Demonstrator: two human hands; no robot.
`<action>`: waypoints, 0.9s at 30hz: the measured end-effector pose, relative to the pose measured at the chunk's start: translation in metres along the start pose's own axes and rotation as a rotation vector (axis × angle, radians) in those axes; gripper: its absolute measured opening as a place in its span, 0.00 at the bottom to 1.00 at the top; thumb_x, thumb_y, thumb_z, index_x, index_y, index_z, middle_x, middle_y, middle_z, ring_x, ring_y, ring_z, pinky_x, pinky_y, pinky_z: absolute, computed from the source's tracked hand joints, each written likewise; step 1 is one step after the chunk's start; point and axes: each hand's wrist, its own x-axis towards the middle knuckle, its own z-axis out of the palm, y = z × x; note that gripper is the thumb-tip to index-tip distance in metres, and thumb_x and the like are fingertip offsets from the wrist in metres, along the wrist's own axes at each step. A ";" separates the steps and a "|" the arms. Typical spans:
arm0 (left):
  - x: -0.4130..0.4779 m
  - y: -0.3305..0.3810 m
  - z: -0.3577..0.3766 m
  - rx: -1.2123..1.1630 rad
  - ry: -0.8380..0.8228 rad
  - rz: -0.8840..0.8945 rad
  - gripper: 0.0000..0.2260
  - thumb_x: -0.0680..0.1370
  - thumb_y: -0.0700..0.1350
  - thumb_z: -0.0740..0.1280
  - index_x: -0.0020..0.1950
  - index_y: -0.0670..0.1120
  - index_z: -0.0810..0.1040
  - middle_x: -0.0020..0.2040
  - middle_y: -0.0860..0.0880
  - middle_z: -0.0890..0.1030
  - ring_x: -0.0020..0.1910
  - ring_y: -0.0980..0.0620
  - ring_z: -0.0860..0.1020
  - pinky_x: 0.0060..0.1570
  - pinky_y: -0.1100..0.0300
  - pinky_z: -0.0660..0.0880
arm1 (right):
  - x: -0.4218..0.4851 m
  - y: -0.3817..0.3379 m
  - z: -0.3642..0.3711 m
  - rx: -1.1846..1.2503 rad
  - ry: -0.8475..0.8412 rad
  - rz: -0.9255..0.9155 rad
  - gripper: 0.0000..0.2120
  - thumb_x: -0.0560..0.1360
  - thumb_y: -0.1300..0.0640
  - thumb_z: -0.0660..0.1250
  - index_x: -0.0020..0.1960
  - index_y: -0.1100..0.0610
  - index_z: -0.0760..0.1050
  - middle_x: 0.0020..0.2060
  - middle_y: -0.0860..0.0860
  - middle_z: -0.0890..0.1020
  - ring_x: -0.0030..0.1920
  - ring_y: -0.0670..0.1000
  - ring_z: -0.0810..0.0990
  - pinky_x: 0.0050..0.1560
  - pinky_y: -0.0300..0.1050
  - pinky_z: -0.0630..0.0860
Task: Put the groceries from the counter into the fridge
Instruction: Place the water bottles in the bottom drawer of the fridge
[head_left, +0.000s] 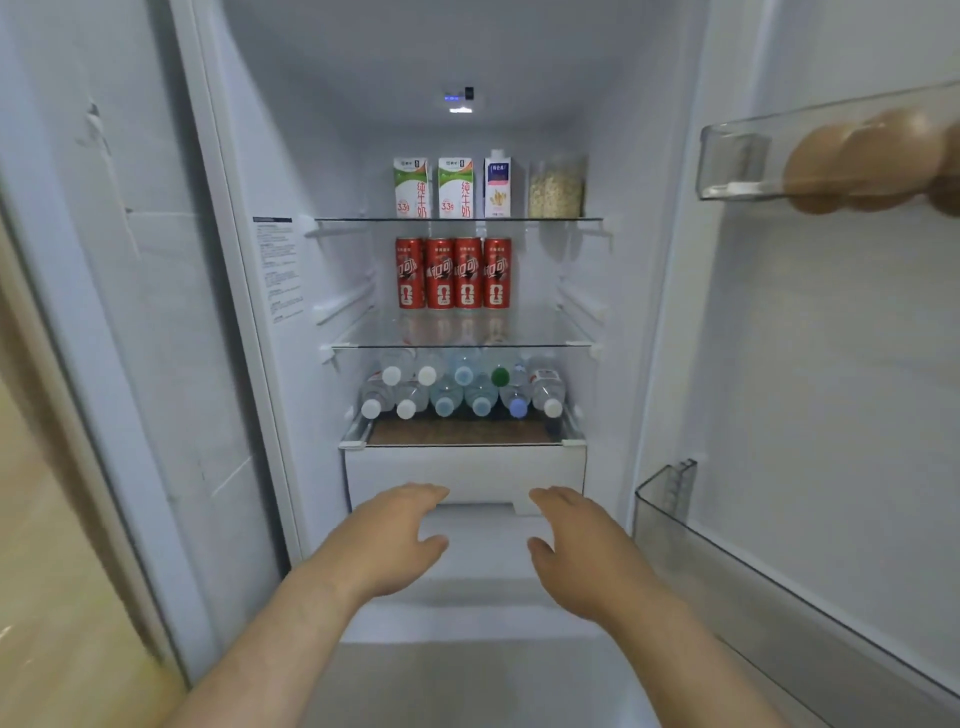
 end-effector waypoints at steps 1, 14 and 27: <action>-0.002 0.003 0.003 -0.002 -0.010 0.012 0.27 0.80 0.54 0.62 0.78 0.54 0.59 0.78 0.56 0.62 0.76 0.56 0.59 0.73 0.62 0.56 | -0.007 -0.001 0.000 0.003 -0.005 -0.008 0.26 0.82 0.50 0.57 0.78 0.50 0.57 0.75 0.47 0.64 0.74 0.50 0.63 0.71 0.45 0.64; -0.005 0.042 0.054 -0.079 -0.153 0.262 0.25 0.81 0.57 0.61 0.77 0.56 0.61 0.78 0.58 0.61 0.76 0.58 0.57 0.71 0.66 0.53 | -0.093 0.016 0.008 -0.046 0.035 0.218 0.21 0.81 0.50 0.57 0.75 0.46 0.65 0.70 0.41 0.71 0.69 0.46 0.68 0.66 0.39 0.66; -0.028 0.111 0.127 -0.163 -0.428 0.556 0.26 0.80 0.60 0.59 0.77 0.59 0.59 0.77 0.61 0.59 0.76 0.61 0.57 0.72 0.66 0.54 | -0.229 0.043 0.001 -0.169 0.046 0.700 0.22 0.81 0.47 0.56 0.74 0.44 0.64 0.68 0.41 0.73 0.67 0.47 0.70 0.64 0.42 0.70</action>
